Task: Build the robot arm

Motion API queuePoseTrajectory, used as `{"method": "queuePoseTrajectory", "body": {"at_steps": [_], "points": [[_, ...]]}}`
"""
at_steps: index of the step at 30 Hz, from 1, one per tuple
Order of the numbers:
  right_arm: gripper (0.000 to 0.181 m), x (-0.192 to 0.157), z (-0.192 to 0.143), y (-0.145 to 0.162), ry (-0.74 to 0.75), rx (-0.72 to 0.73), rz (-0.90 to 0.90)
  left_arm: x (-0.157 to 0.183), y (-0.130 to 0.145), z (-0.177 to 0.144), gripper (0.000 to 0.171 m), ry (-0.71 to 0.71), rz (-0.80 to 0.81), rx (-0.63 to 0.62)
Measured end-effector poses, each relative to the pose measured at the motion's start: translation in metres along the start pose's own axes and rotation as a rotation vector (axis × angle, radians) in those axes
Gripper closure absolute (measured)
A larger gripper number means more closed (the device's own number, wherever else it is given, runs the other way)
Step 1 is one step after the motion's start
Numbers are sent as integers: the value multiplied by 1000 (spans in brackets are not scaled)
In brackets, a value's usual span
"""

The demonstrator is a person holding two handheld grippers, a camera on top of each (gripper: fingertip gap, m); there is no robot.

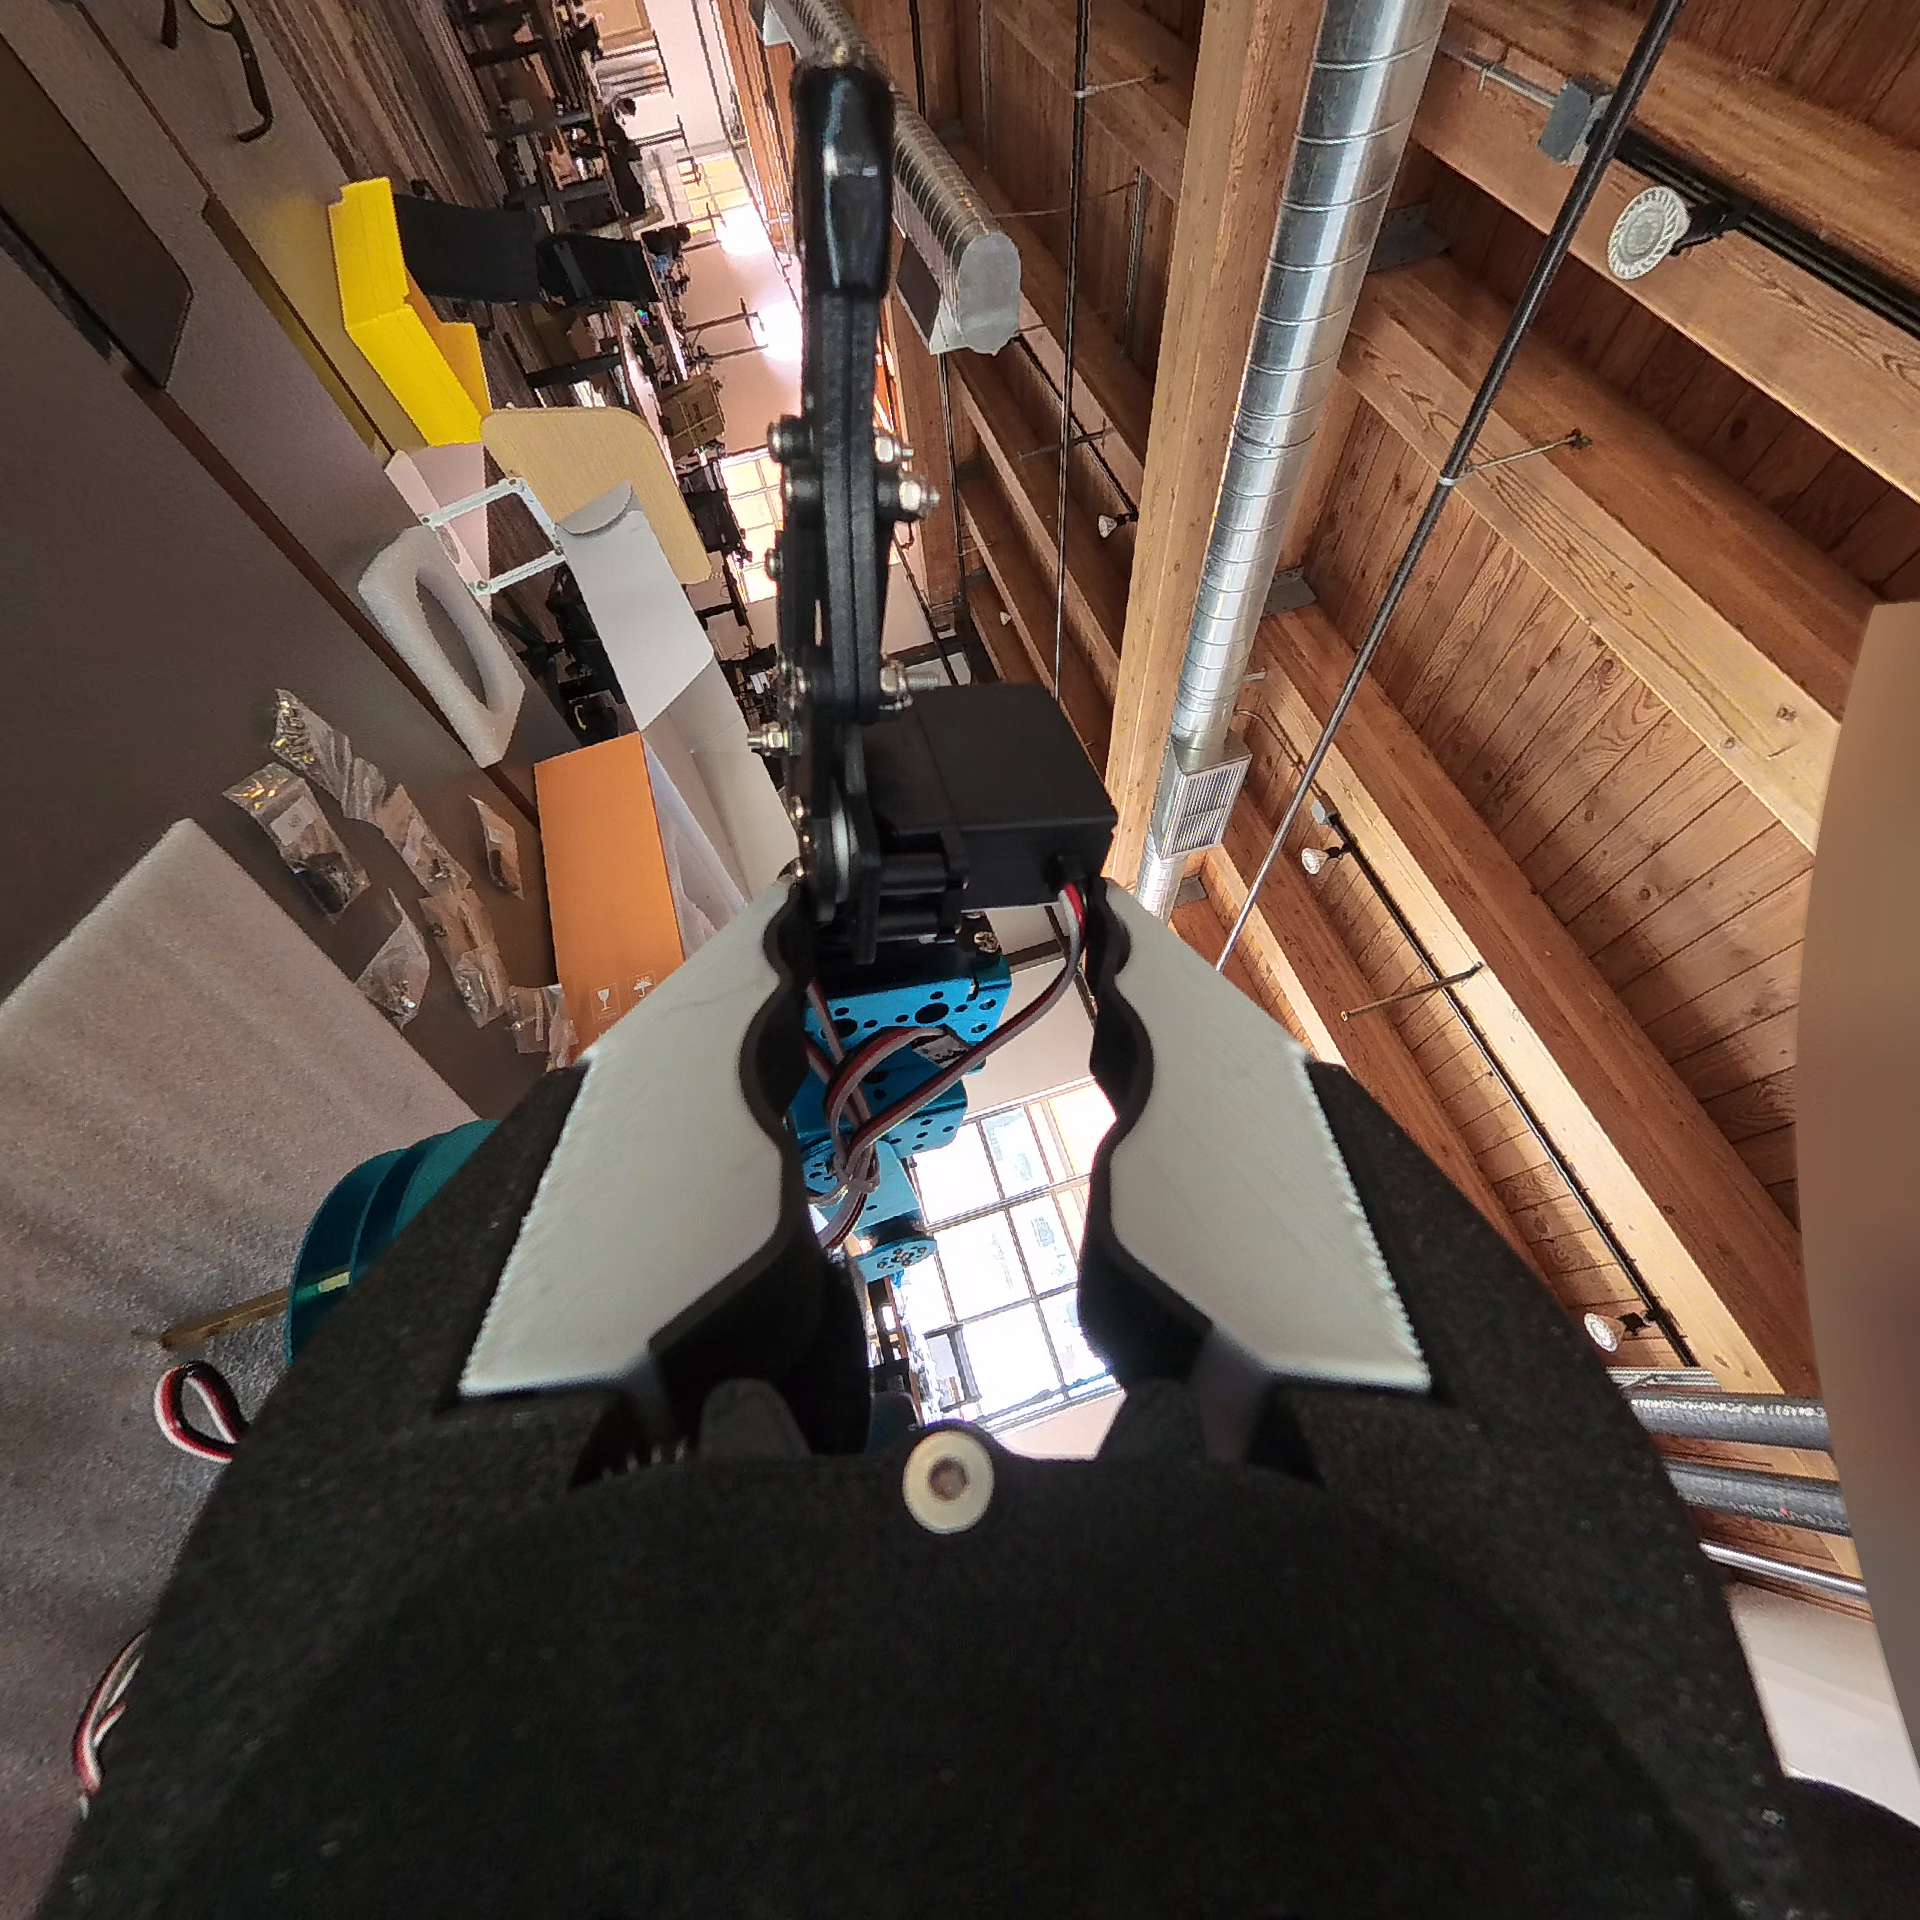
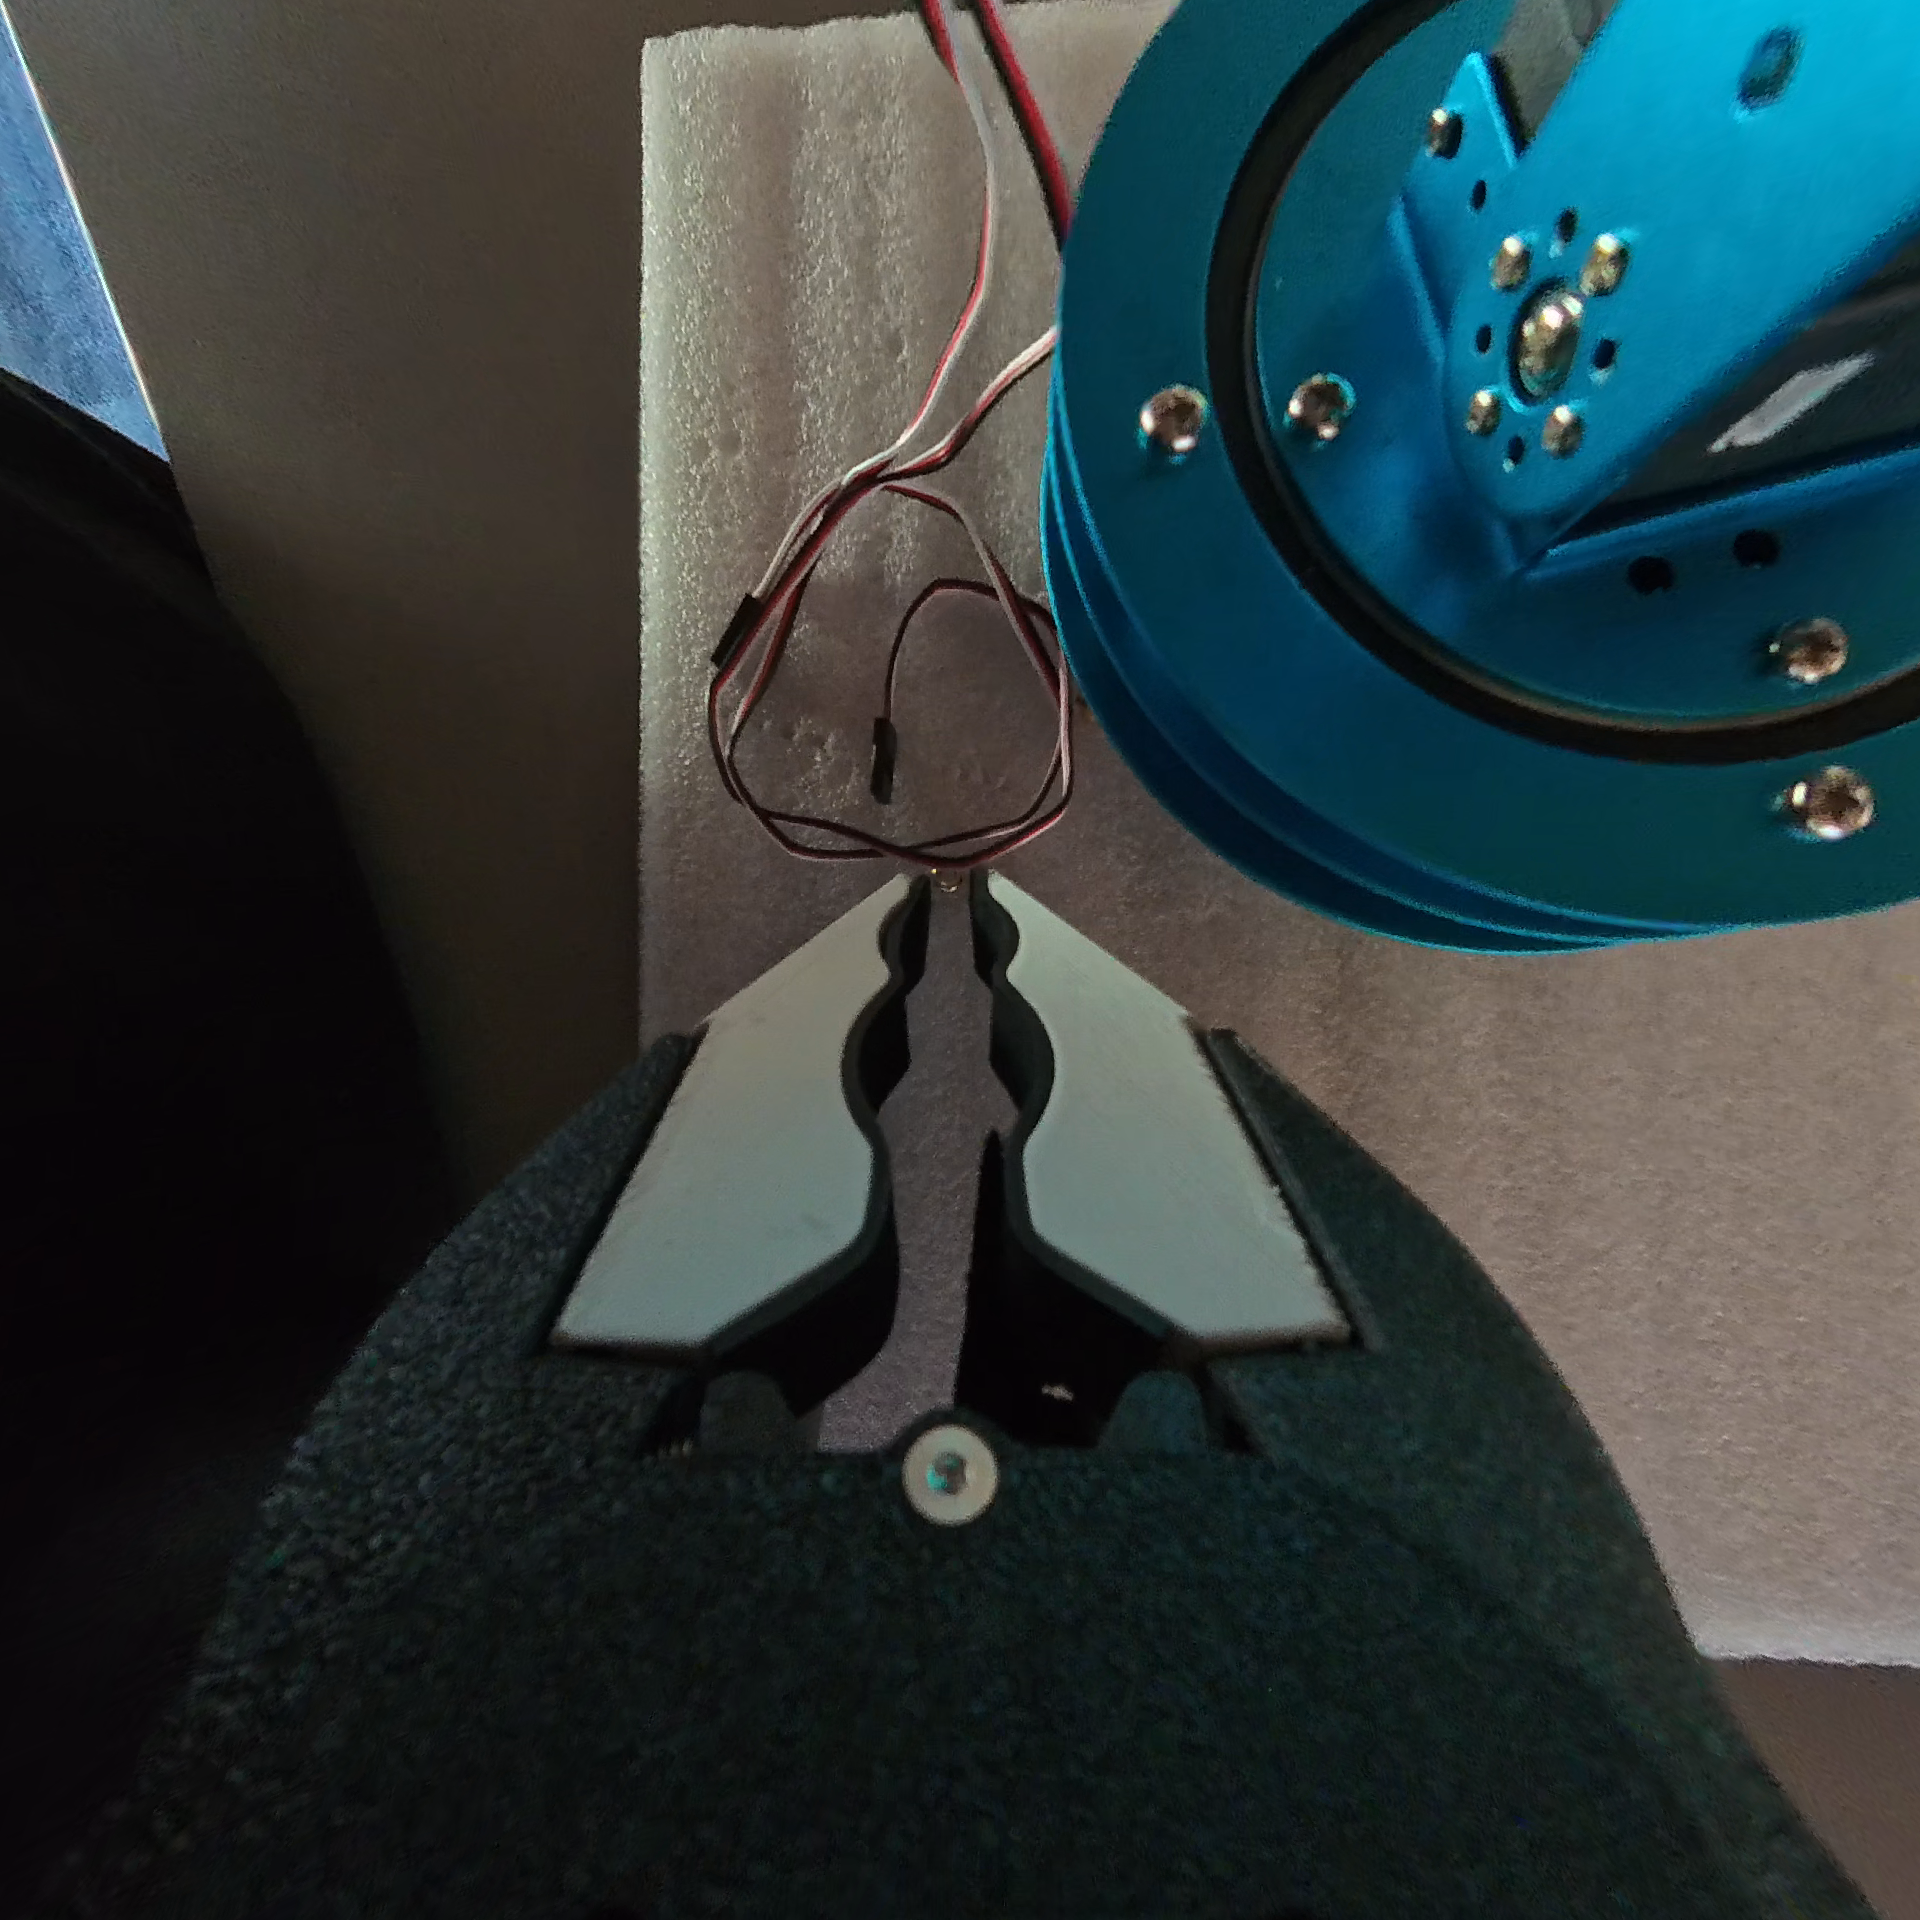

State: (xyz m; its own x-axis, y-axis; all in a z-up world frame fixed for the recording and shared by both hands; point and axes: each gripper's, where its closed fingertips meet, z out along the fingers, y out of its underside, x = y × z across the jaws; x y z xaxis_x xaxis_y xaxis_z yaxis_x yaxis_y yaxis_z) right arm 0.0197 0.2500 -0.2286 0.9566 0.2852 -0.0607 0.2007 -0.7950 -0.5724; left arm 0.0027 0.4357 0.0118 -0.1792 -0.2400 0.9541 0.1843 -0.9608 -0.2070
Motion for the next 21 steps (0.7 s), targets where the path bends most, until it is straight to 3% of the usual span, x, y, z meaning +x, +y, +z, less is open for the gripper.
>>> {"method": "queuePoseTrajectory", "body": {"at_steps": [5,10,14,17,21], "points": [[177,0,1,0,52,-80,-106,0,0,0,119,1,1,0],[177,0,-4,-1,35,-34,-47,-1,-1,-1,120,1,-4,4],[177,3,-28,-12,50,19,-19,-1,-1,-1,119,3,-5,8],[178,0,-74,-52,56,155,-38,-1,-1,0,119,2,-7,9],[178,-4,-142,-136,58,365,-138,0,0,0,119,4,-7,12]]}}
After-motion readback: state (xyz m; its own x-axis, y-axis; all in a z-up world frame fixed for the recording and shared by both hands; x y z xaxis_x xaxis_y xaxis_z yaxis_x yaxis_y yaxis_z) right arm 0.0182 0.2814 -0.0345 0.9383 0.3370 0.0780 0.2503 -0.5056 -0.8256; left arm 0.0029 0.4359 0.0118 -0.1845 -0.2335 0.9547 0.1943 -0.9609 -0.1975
